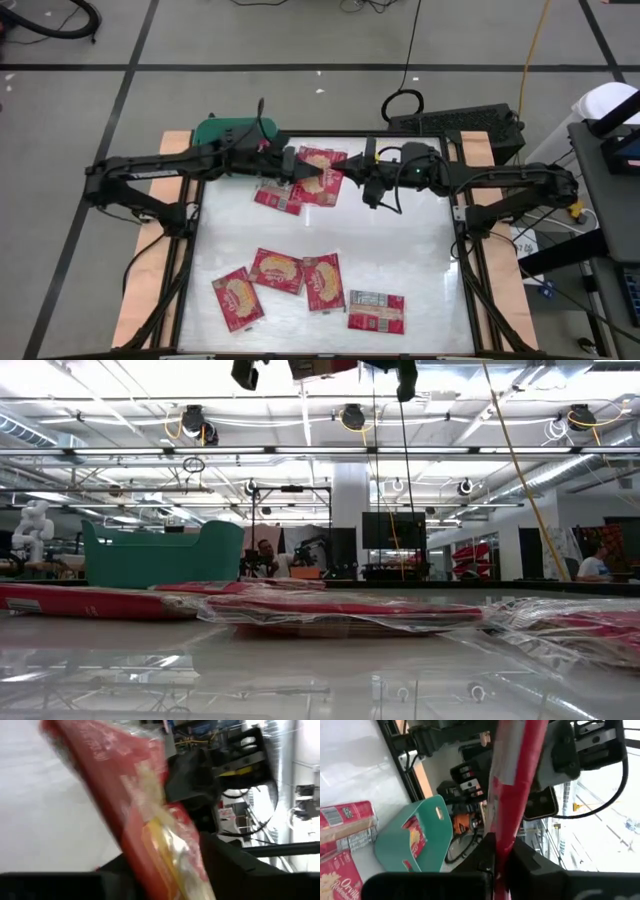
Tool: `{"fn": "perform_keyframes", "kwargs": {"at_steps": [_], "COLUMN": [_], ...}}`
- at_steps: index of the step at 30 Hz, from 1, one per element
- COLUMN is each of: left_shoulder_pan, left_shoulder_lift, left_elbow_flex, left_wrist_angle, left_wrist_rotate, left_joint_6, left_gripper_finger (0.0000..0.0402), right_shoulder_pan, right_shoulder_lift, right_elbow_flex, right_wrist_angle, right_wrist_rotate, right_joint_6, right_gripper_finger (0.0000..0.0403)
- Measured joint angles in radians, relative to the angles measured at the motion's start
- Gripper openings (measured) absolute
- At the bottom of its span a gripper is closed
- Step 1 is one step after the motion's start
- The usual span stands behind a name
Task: Sort popcorn bags into baskets
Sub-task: Put the red popcorn bag into the green bin
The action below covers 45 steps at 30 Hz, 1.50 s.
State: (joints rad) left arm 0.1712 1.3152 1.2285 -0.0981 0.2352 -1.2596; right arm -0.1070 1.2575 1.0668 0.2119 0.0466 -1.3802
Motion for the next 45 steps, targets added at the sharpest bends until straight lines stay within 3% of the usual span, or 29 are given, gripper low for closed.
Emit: {"fn": "perform_keyframes", "kwargs": {"at_steps": [8, 15, 25, 29, 35, 38, 41, 45], "left_shoulder_pan": [0.058, 0.186, 0.392, 0.479, 0.502, 0.495, 0.476, 0.467], "left_shoulder_lift": [0.001, -0.038, -0.082, -0.11, -0.125, -0.126, -0.119, -0.117], "left_elbow_flex": [-0.001, -0.003, 0.0, 0.0, 0.0, 0.0, 0.0, 0.0], "left_wrist_angle": [-0.013, -0.011, -0.063, -0.06, -0.021, 0.052, 0.12, 0.223], "left_wrist_rotate": [0.04, 0.186, 0.362, 0.304, 0.106, 0.053, -0.029, -0.073], "left_joint_6": [0.039, 0.059, 0.178, 0.286, 0.494, 0.534, 0.557, 0.606], "left_gripper_finger": [0.0024, 0.0035, 0.0022, 0.0026, 0.0025, 0.0021, 0.0024, 0.0036], "right_shoulder_pan": [0.003, 0.004, 0.003, -0.022, -0.109, -0.17, -0.207, -0.217], "right_shoulder_lift": [0.013, 0.025, 0.022, 0.022, 0.021, 0.023, 0.051, 0.099], "right_elbow_flex": [0.0, 0.003, -0.001, -0.001, -0.001, -0.001, -0.001, -0.002], "right_wrist_angle": [0.001, 0.064, 0.053, 0.076, 0.166, 0.163, 0.161, 0.247], "right_wrist_rotate": [0.109, 0.118, 0.167, 0.168, 0.148, 0.032, -0.048, -0.048], "right_joint_6": [0.007, 0.219, 0.515, 0.854, 1.723, 2.092, 2.349, 2.559], "right_gripper_finger": [0.0014, 0.0024, 0.0114, 0.0144, 0.0171, 0.0177, 0.0178, 0.0179]}}
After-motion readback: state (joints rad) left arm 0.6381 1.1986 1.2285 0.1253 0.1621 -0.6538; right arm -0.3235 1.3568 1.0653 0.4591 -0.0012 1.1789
